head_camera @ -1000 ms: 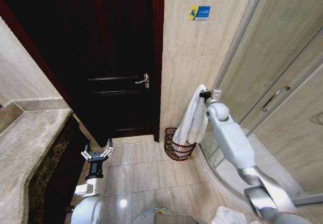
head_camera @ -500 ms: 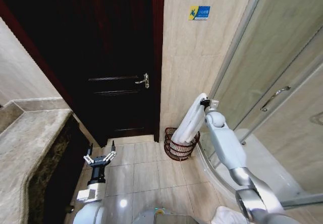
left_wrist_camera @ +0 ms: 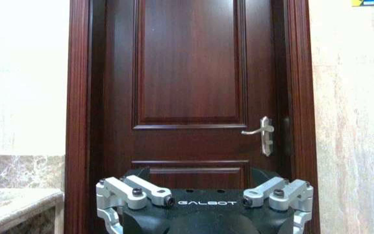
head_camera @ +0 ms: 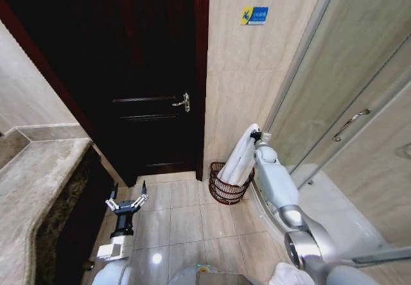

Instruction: Discard the used towel into the hamper.

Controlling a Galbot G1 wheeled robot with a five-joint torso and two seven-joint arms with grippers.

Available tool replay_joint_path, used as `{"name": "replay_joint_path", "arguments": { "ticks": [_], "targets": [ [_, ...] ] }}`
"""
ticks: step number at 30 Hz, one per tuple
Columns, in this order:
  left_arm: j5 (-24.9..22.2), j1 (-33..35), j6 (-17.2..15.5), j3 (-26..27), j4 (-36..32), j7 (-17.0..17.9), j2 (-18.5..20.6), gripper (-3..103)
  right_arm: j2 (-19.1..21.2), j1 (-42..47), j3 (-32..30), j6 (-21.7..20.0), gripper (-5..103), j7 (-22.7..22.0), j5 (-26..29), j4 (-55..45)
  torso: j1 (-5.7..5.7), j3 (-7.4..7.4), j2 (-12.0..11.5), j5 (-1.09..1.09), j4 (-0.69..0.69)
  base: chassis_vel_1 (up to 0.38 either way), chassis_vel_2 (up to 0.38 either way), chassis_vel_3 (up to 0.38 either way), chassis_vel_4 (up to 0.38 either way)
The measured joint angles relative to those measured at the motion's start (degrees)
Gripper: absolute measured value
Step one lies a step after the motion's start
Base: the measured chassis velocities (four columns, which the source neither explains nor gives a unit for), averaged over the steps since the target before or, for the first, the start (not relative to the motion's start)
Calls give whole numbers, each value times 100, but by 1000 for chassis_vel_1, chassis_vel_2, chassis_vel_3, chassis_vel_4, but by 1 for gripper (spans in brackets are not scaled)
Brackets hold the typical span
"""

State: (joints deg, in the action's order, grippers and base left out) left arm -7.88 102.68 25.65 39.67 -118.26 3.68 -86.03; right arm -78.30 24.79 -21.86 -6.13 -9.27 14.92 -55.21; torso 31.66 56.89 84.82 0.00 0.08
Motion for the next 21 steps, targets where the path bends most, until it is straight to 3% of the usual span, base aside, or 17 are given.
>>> {"name": "replay_joint_path", "arguments": {
  "ticks": [21],
  "targets": [
    [25, 44, 185, 26, -7, -30, -48, 100, -291, -272, -200, 782, 6, 212, 40, 509, -376, -437, -808, -1, -1, 0, 0, 0, 0]
  ]
}}
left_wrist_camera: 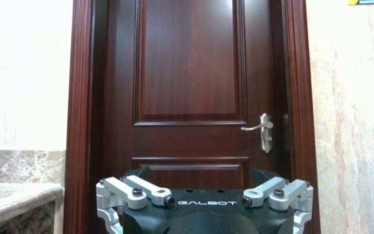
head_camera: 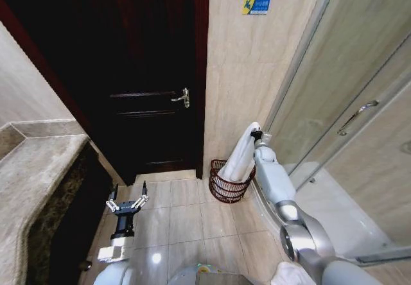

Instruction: Discard the used towel into the hamper.

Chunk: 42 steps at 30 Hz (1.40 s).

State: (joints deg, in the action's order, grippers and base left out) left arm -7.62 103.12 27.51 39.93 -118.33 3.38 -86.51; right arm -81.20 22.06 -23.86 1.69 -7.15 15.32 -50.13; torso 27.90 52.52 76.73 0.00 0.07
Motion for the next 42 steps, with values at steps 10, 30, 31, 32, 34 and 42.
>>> {"name": "replay_joint_path", "arguments": {
  "ticks": [10, 30, 31, 32, 34, 42],
  "targets": [
    [-37, -1, 77, 129, 13, -54, -37, 100, -168, -157, -171, 173, 6, 81, -246, 645, -30, -36, -65, 0, 1, 0, 0, 0, 0],
    [-60, 102, 217, 241, -9, -213, -133, 100, -163, -142, -218, 249, 6, 86, -434, 883, -188, -223, -415, 1, 0, 0, 0, 0, 0],
    [-60, 104, 220, 241, -11, -223, -135, 100, -159, -158, -220, 248, 6, 86, -432, 899, -204, -243, -451, 0, 0, 0, 0, 0, 0],
    [-59, 107, 226, 241, -17, -237, -137, 100, -154, -176, -226, 249, 6, 87, -430, 932, -228, -269, -500, 0, 0, 0, 0, 0, 0],
    [-58, 108, 233, 241, -25, -247, -137, 100, -154, -179, -227, 248, 6, 88, -428, 949, -250, -295, -548, 0, 0, 0, 0, 0, 0],
    [-58, 111, 257, 242, -46, -296, -151, 100, -173, -106, -229, 235, 6, 86, -430, 910, -378, -446, -828, 1, 0, 0, 0, 0, 0]
  ]
}}
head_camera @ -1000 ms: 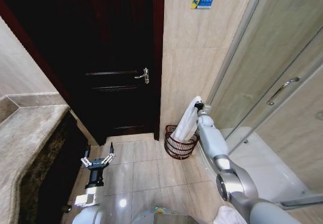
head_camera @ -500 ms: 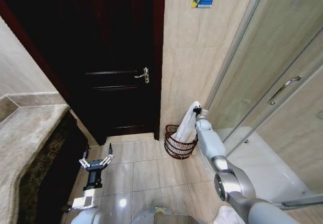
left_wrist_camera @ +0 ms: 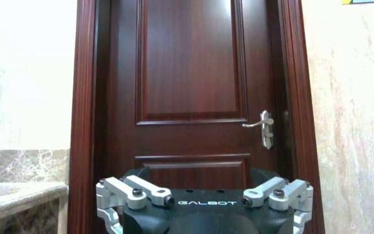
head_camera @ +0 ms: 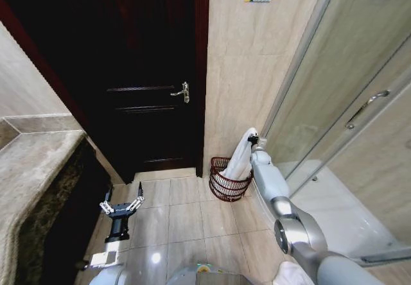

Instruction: Discard the used towel into the hamper.

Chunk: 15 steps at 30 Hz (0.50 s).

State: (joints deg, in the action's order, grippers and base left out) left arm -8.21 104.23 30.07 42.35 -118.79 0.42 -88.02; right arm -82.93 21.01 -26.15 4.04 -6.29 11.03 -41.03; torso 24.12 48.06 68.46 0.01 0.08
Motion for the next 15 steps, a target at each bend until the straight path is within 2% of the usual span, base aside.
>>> {"name": "replay_joint_path", "arguments": {
  "ticks": [15],
  "targets": [
    [-12, 53, 62, 74, -52, -82, -91, 100, 32, 52, 12, -70, 6, -2, 5, -138, -196, -226, -422, 0, -1, 0, 0, 0, 0]
  ]
}}
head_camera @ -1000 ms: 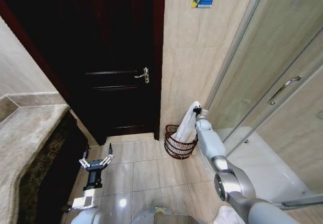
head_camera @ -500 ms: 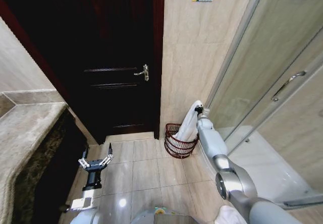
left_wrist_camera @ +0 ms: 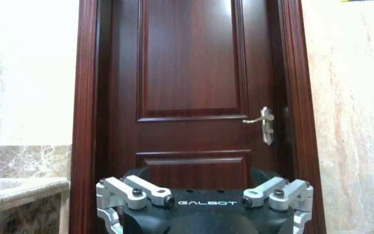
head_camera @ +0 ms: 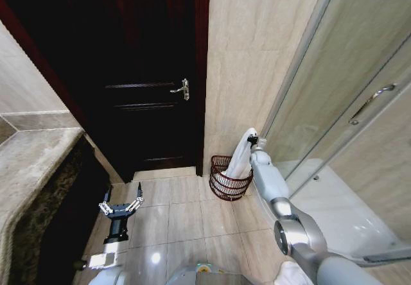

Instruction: Discard the used towel into the hamper.

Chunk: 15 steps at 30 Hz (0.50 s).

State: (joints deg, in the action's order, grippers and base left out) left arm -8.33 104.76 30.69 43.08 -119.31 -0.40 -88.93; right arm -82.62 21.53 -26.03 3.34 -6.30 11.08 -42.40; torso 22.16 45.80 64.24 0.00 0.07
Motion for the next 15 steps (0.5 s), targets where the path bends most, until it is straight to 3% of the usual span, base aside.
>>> {"name": "replay_joint_path", "arguments": {
  "ticks": [15],
  "targets": [
    [87, 139, -83, -49, -374, -32, -127, 100, 146, 28, -45, -80, 6, 98, 175, 28, -206, -256, -460, 0, 0, 0, 0, 0, 0]
  ]
}}
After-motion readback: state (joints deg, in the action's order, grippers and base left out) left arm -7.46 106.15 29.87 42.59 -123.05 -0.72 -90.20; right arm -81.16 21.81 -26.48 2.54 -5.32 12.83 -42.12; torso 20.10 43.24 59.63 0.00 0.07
